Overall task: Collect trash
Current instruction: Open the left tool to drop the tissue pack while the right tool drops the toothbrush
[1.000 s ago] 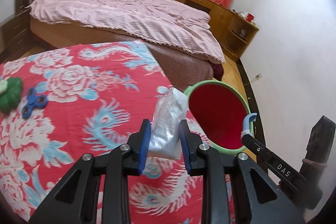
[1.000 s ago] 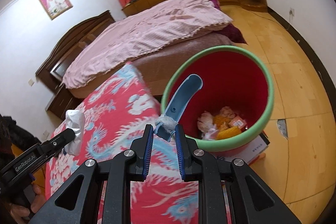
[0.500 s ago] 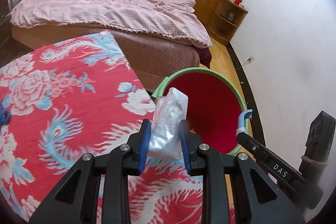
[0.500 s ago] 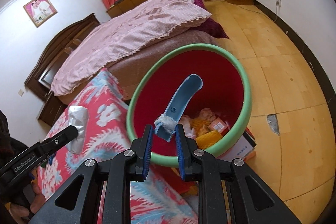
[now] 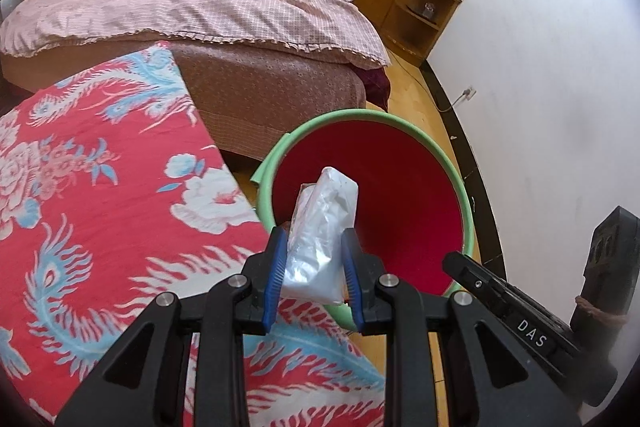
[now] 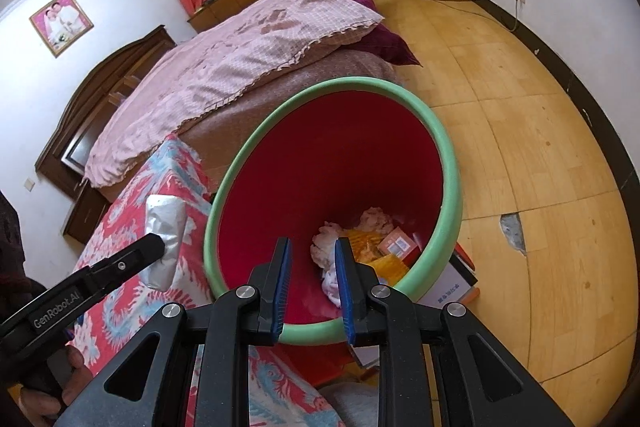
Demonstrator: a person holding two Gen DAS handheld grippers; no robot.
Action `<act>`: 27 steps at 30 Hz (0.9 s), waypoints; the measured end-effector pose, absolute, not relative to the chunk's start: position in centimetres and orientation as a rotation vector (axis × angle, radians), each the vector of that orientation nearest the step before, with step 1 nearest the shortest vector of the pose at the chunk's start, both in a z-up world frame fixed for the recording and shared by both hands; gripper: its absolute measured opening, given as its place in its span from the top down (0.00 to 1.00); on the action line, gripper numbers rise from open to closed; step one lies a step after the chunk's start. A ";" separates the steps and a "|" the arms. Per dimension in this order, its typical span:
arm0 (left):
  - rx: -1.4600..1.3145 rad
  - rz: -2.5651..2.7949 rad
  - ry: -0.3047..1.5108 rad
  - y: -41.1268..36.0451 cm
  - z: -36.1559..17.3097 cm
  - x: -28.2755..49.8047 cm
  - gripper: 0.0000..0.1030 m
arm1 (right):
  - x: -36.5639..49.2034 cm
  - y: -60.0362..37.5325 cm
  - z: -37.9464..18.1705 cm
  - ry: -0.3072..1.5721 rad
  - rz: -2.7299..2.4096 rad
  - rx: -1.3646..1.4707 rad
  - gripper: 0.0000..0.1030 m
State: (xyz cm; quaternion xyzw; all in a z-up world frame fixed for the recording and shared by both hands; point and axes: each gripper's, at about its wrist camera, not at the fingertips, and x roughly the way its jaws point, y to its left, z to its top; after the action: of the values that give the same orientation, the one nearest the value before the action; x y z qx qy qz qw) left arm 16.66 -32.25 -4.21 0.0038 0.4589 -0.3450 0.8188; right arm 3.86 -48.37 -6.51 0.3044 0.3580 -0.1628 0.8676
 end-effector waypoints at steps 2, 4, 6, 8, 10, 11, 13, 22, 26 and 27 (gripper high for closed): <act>0.016 -0.742 0.977 -32.6 -4.4 16.7 0.74 | 3.8 -48.6 -6.7 0.750 -0.341 0.643 0.78; 0.028 -0.738 0.976 -32.9 -4.5 16.7 0.73 | 3.7 -48.7 -6.7 0.748 -0.342 0.649 0.78; 0.034 -0.733 0.982 -33.1 -4.6 16.8 0.72 | 3.6 -48.9 -6.7 0.746 -0.343 0.654 0.77; 0.031 -0.729 0.990 -33.2 -4.7 16.9 0.67 | 3.6 -48.9 -6.7 0.745 -0.345 0.657 0.74; 0.026 -0.728 0.987 -33.1 -4.7 17.0 0.61 | 3.6 -48.9 -6.6 0.744 -0.345 0.659 0.74; 0.024 -0.725 0.981 -33.0 -4.6 17.0 0.59 | 3.5 -48.9 -6.5 0.742 -0.345 0.659 0.74; 0.024 -0.719 0.975 -33.0 -4.5 17.0 0.58 | 3.5 -48.9 -6.4 0.739 -0.346 0.658 0.74; -0.011 -0.680 0.976 -30.9 -3.6 16.5 0.58 | 3.1 -48.1 -5.8 0.747 -0.343 0.640 0.58; -0.022 -0.650 0.967 -29.1 -2.9 15.8 0.55 | 2.7 -47.0 -5.1 0.738 -0.340 0.621 0.49; -0.024 -0.646 0.964 -28.7 -2.8 15.6 0.55 | 2.6 -46.6 -4.8 0.735 -0.338 0.614 0.48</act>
State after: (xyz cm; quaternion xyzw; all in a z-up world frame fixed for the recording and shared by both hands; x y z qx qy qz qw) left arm 15.64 -28.72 -2.83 -0.0114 0.4553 -0.3050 0.8364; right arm 2.62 -46.64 -4.82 0.2941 0.3521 -0.1617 0.8737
